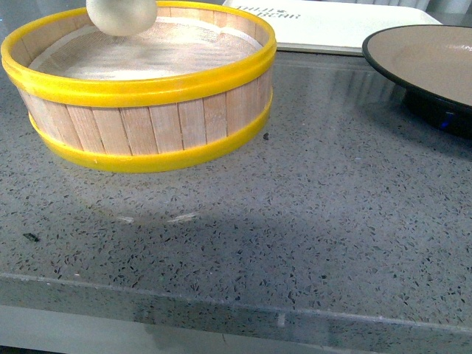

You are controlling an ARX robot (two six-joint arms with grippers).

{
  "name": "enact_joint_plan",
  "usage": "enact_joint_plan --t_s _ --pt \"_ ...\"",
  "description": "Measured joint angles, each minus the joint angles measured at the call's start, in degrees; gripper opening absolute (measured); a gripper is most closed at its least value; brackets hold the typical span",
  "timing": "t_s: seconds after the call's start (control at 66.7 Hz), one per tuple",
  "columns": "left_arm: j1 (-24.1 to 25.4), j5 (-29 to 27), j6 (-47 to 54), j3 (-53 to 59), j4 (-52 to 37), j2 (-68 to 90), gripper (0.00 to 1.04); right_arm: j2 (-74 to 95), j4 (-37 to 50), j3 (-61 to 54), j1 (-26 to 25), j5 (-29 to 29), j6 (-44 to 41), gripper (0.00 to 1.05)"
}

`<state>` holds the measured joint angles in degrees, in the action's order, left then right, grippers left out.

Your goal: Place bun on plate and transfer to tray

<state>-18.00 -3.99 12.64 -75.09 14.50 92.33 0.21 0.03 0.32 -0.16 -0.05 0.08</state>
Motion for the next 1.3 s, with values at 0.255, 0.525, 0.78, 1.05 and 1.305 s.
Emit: enact_joint_plan --t_s 0.255,0.525,0.78,1.05,1.305 --pt "-0.5 2.8 -2.9 -8.0 2.8 -0.7 0.04 0.0 0.0 0.0 0.0 0.0 0.0 0.96" --pt "-6.8 5.6 -5.0 -22.6 6.2 3.3 0.04 0.0 0.0 0.0 0.0 0.0 0.0 0.96" --pt "-19.1 7.2 -5.4 -32.5 7.3 12.7 0.04 0.0 0.0 0.0 0.0 0.0 0.0 0.96" --pt "-26.8 8.2 -6.0 -37.3 7.5 21.3 0.04 0.0 0.0 0.0 0.0 0.0 0.0 0.96" --pt "-28.8 7.8 -6.5 -41.5 8.5 27.2 0.04 0.0 0.0 0.0 0.0 0.0 0.0 0.96"
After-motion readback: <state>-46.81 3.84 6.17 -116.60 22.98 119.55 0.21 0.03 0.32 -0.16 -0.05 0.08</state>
